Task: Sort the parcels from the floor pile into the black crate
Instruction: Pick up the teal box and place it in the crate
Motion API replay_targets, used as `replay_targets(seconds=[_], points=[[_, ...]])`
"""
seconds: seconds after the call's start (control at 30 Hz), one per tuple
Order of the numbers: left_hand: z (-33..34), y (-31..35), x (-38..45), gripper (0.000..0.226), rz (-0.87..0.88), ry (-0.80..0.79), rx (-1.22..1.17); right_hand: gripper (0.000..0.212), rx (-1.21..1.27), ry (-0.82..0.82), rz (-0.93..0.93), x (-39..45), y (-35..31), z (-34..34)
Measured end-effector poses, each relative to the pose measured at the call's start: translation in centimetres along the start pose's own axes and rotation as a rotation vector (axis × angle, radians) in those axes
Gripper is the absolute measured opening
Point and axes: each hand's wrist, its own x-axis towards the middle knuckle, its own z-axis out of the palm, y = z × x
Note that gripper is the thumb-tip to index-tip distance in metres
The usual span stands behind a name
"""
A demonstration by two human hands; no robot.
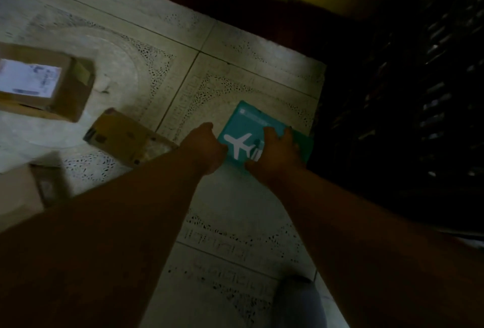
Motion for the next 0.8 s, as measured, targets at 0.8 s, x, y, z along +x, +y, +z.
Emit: replay_targets(seconds=[0.8], points=[[-0.5,3.4,0.0,0.028,-0.024,-0.022,-0.601,0.107,-0.027,0.195,-0.049,-0.3,-0.7,1.0]])
